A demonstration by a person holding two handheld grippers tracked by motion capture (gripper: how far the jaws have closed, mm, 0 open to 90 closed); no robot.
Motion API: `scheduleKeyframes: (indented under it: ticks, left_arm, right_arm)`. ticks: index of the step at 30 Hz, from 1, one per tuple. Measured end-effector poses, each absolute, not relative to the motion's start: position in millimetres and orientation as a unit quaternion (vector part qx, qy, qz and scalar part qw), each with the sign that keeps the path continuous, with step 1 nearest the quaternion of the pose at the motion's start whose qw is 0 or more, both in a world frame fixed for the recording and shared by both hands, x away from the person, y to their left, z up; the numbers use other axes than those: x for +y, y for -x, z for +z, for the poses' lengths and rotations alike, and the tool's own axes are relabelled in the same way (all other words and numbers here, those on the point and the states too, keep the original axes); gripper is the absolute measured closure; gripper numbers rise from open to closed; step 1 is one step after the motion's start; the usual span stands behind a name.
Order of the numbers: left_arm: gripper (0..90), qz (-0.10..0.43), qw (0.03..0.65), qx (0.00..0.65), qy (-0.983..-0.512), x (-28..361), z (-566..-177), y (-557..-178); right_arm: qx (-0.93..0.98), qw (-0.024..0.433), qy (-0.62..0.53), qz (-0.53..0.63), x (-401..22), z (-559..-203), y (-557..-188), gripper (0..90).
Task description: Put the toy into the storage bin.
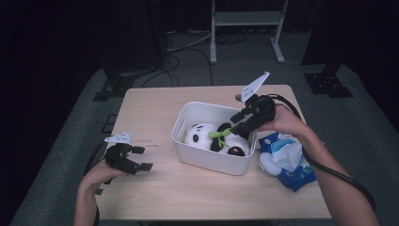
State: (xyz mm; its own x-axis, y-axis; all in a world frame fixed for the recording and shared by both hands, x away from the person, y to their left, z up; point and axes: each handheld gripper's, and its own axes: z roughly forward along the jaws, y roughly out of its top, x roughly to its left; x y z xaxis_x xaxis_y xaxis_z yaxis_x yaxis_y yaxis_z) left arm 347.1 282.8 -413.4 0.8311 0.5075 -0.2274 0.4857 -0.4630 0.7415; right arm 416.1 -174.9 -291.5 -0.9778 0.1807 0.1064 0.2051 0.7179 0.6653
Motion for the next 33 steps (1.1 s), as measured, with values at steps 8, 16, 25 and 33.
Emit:
scheduleKeyframes:
  ticks: [8, 16, 25, 33]
  left_arm:
    - [9.3, 0.014, 0.429, 0.29, -0.855, 282.0, -413.6, -346.7]
    - [9.3, 0.017, 0.429, 0.289, -0.855, 281.6, -413.1, -346.2]
    - [9.3, 0.018, 0.431, 0.292, -0.853, 282.7, -413.1, -345.7]
    - [9.3, 0.018, 0.432, 0.293, -0.853, 283.2, -414.0, -345.7]
  right_arm:
    - [-0.918, 0.001, 0.127, -0.376, -204.2, -290.5, -404.0, 45.6]
    - [-0.909, -0.011, 0.151, -0.387, -227.0, -290.5, -396.1, 44.7]
    - [-0.904, -0.017, 0.168, -0.393, -242.1, -294.2, -391.7, 44.3]
    - [-0.897, -0.021, 0.19, -0.4, -255.4, -299.2, -388.2, 43.3]
